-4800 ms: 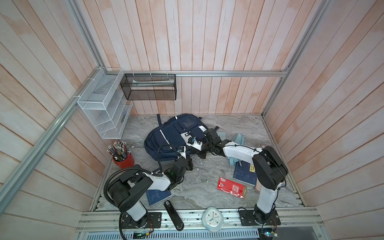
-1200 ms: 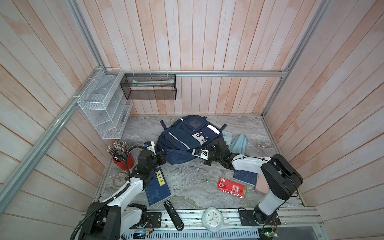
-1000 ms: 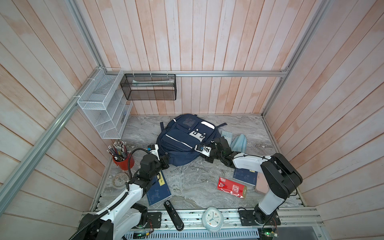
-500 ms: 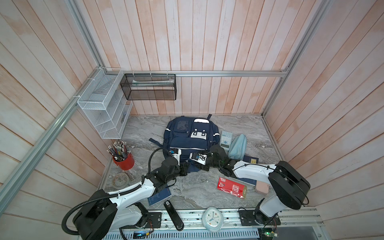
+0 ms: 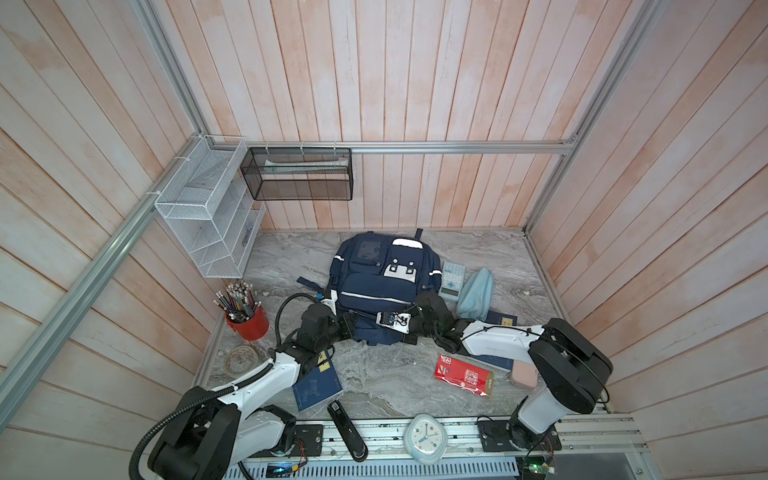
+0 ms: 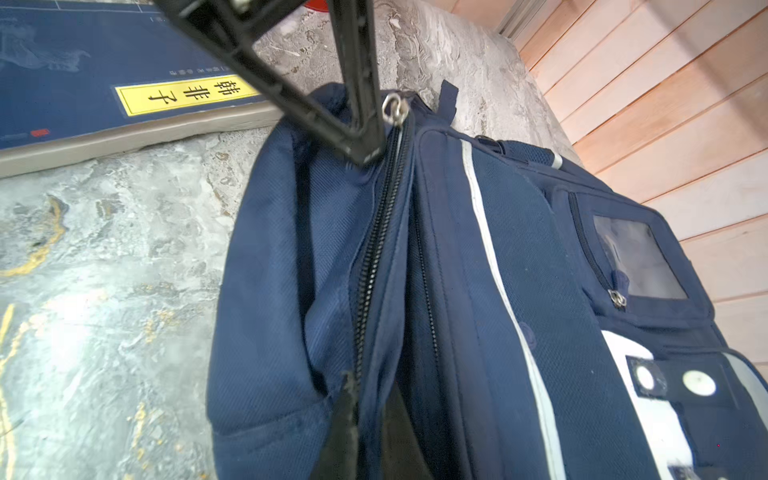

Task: Pack the student bag

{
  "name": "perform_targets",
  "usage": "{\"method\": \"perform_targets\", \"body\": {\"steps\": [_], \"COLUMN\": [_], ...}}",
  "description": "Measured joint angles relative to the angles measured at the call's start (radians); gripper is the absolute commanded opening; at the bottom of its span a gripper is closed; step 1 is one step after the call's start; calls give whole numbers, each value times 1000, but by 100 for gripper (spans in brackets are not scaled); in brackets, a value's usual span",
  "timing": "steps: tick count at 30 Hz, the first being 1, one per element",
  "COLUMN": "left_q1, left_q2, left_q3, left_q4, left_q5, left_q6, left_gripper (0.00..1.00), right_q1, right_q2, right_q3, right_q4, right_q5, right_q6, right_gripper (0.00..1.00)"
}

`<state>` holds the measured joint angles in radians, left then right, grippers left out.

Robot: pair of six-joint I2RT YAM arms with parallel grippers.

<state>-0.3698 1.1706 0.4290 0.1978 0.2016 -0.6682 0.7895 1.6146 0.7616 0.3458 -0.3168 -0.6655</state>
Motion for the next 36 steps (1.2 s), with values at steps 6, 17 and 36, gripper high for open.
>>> {"method": "perform_targets", "body": {"steps": [6, 17, 36], "left_q1": [171, -140, -403], "left_q2": [-5, -185, 92], "left_q3": [3, -89, 55], "left_q4": [5, -50, 34], "left_q5": [136, -34, -106], "left_q6": [58, -29, -90], "left_gripper": [0, 0, 0], "right_q1": [-66, -141, 43], "right_q2": [-36, -48, -65], "right_q3": [-16, -19, -72], "right_q4": [26, -26, -59], "right_q5": [-50, 103, 137], "right_q6": [-8, 95, 124], "right_gripper": [0, 68, 15]}}
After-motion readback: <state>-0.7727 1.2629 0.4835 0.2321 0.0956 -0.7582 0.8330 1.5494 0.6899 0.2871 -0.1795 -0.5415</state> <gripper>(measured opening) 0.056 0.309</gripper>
